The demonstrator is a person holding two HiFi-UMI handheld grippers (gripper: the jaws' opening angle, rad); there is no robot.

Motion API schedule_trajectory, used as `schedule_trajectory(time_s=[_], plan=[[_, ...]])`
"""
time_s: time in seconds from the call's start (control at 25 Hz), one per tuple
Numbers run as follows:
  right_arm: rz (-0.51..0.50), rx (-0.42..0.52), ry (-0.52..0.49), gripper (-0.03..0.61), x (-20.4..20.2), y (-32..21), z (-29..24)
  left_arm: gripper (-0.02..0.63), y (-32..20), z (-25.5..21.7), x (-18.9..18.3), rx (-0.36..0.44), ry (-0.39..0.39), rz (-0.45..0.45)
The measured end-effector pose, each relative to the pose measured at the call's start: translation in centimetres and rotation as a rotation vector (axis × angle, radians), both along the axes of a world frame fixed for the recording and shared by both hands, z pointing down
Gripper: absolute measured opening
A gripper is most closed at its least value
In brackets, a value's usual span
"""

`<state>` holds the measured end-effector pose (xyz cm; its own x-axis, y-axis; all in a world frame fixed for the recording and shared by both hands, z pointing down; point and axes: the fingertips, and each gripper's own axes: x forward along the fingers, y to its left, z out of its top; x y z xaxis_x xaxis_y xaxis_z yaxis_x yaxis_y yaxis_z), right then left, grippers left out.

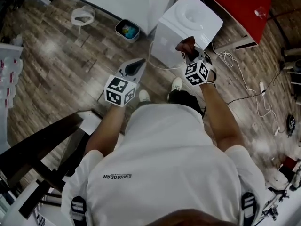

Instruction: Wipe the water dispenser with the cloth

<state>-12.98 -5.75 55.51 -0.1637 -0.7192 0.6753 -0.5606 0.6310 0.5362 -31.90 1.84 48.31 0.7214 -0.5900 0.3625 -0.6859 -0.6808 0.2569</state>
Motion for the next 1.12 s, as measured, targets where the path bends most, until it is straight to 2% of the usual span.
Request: schedule_trajectory(time_s=[0.16, 0.24, 0.44, 0.84, 1.12], plan=[[-0.026, 0.034, 0.174, 0.086, -0.3, -1.9, 2.1, -0.003, 0.0, -0.2, -0.3, 0.005, 0.015, -0.005], [-0.02, 0.033, 0.214, 0.087, -0.2, -2.3, 3.3, -0.003, 0.3, -0.2, -0.7, -0.004, 0.03, -0.022], [0.017, 0.039, 0.233, 0.086, -0.3, -2.6, 5.3, -0.003, 0.9, 0.9, -1.6, -0.029, 0.034, -0.043], [0.021, -0.046, 0.259, 0.086, -0.2, -2.5, 11.7, -0.003, 1.1, 2.7, -2.0, -0.074, 0.013, -0.068], [0.018, -0.12, 0.252, 0.087, -0.5, -2.6, 17.4, -0.003, 1.1, 2.9, -2.4, -0.092, -0.009, -0.122]])
